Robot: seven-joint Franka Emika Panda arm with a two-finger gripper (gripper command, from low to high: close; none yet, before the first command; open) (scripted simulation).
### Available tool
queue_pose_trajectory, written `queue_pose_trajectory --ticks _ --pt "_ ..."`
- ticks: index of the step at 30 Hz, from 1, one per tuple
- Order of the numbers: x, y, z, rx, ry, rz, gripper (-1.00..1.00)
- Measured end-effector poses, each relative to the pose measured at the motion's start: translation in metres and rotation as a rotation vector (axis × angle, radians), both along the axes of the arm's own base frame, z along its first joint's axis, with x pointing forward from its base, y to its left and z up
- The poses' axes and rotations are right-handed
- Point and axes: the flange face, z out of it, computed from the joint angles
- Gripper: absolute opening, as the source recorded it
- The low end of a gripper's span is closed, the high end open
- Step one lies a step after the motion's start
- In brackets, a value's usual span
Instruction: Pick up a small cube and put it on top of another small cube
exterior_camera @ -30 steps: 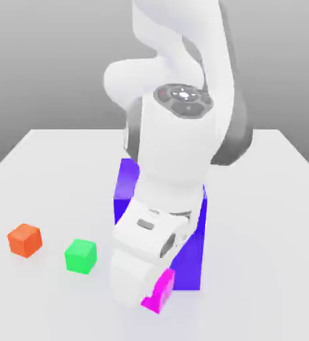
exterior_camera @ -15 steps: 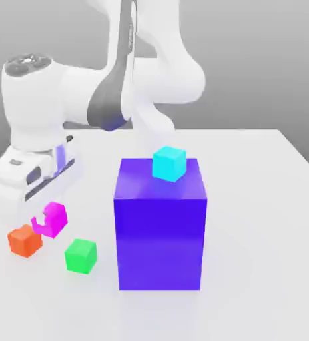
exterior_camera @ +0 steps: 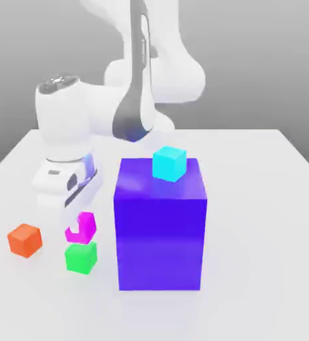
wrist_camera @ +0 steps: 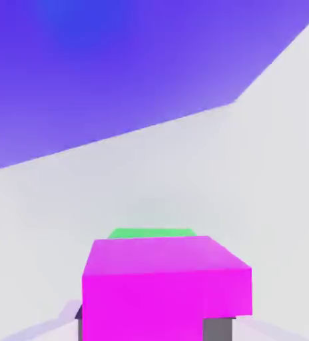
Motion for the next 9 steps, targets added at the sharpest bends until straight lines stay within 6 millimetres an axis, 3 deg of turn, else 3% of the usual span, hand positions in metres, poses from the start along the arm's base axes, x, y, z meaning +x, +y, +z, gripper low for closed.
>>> queue_pose_trajectory --ticks 9 --pt "-0.001 0.001 -0.020 -0.003 0.005 0.000 -1.00"
